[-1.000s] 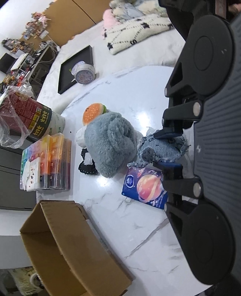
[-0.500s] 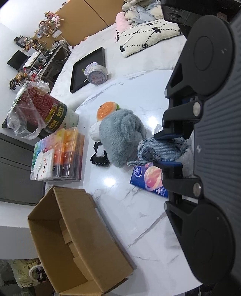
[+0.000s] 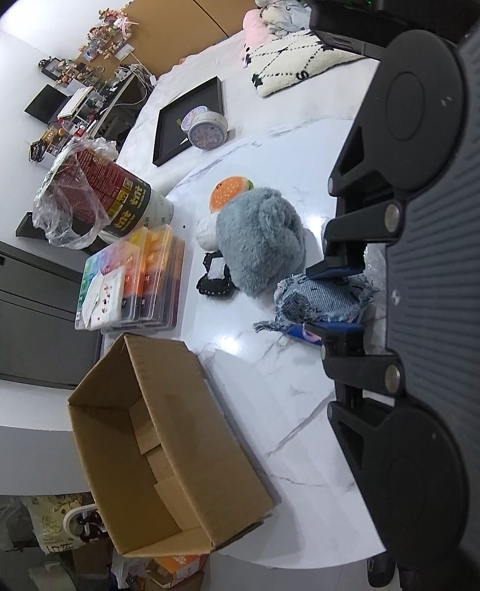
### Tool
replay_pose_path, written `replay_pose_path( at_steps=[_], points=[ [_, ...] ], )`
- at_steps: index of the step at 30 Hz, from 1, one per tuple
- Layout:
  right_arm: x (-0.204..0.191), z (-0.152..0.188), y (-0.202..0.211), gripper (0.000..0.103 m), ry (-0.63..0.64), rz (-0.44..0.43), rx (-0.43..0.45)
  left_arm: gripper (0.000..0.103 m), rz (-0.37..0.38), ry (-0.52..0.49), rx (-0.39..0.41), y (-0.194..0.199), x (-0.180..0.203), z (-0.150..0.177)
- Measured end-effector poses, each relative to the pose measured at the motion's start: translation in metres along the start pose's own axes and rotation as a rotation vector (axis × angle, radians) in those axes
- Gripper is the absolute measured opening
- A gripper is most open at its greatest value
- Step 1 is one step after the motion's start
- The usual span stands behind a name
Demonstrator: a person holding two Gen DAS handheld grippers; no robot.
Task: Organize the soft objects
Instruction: 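Close the left gripper on the denim plush while the right gripper grasps the bubble-wrap bag, then carry the denim plush and bubble-wrap bag over the cardboard box with both grippers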
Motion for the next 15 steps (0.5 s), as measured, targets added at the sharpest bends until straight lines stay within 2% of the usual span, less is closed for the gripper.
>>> replay_pose_path(
  at_steps=[6, 15],
  points=[
    [-0.005, 0.004, 0.002, 0.034, 0.023, 0.009, -0.010, 0.022, -0.023, -0.006, -0.004, 0.003, -0.006, 0.002],
    [-0.007, -0.001, 0.019, 0.033, 0.011, 0.008, 0.010, 0.022, -0.041, -0.020, 0.020, 0.015, -0.008, -0.001]
  ],
)
Point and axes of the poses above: each gripper's, at about its wrist camera, not at the fingertips, and y roughly against the way its jaws point, x to its right, z to its underside, the point moved 8 cm from there along -y, roughly the way its jaws point, and after that the axes turned 4 degrees about y, right-handed, at the moved point
